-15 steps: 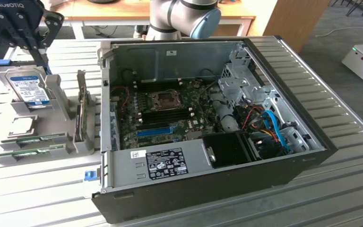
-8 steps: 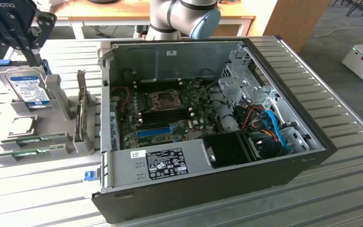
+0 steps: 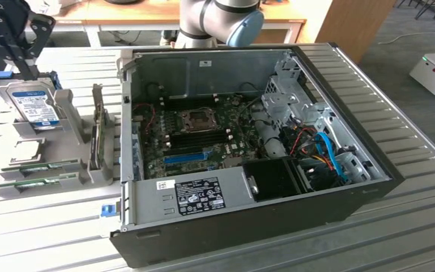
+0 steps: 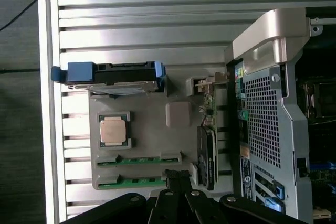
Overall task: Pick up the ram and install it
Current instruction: 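Reach for the ram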
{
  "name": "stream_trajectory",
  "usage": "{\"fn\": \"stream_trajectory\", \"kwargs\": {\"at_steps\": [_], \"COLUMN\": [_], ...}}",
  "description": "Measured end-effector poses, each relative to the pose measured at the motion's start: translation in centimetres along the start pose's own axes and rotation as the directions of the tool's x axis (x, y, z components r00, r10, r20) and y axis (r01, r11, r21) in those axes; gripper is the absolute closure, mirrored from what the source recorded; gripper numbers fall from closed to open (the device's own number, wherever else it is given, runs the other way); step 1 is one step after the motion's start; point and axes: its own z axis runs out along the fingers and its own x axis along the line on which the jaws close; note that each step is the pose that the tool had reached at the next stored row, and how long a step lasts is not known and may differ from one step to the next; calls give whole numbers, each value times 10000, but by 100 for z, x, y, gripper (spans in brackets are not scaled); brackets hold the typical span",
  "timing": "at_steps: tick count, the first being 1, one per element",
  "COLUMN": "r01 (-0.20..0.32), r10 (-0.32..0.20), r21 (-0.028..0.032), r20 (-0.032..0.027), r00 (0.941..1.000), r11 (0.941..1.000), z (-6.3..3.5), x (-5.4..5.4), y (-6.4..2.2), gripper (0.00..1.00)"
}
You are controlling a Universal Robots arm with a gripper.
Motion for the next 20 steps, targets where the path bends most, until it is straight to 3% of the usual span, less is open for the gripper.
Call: {"fn": "stream_trajectory", "kwargs": {"at_steps": [20], "r01": [-1], "r10": [1], "r21": [1], "r20": [-1], "r00": [10000], "r11": [10000], "z": [-7], "x": [416], "y": [-31], "gripper": [89]}}
